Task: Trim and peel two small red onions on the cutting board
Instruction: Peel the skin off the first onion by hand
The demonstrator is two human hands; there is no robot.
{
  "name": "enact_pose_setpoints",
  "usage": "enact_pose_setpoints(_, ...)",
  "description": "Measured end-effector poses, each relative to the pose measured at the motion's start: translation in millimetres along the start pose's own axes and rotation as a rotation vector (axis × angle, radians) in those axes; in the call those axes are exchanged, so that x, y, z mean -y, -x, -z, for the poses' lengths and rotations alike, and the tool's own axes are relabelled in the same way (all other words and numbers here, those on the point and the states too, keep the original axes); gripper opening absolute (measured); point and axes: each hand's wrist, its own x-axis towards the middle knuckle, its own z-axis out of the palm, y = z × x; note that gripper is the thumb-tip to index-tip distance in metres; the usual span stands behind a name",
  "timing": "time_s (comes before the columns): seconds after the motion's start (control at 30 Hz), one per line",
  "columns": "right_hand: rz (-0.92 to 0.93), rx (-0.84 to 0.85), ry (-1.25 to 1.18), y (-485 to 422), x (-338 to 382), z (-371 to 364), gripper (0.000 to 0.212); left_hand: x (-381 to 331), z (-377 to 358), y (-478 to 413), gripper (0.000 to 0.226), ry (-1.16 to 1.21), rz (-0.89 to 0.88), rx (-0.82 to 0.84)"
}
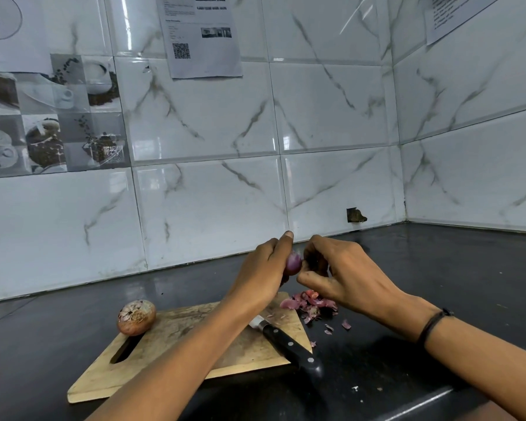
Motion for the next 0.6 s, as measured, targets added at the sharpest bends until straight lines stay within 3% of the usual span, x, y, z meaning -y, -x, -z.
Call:
enact_pose_setpoints(0.17,-0.086,-0.011,0.014,-0.4,-5.4,4.4,0.021,2.0,4.2,-3.5,0.059,0.258,0.088,0.072)
enact_pose_setpoints(0.27,-0.049,-0.019,-0.003,0.9,-7.2,4.9,0.026,0.1,1.5,-3.5,0.058,0.428,0.176,0.093)
enact_pose_setpoints(0.37,0.002,-0.033,-0.039,1.7,-6.0,5.9,0.017,-2.2,-0.1,-2.3,0.052,0.559,0.219,0.098)
enact_pose_setpoints(0.6,0.050,-0.063,-0.095,2.3,2.6,7.5,0.020,-4.7,5.3,2.0,0.061,0.552,0.243,0.111)
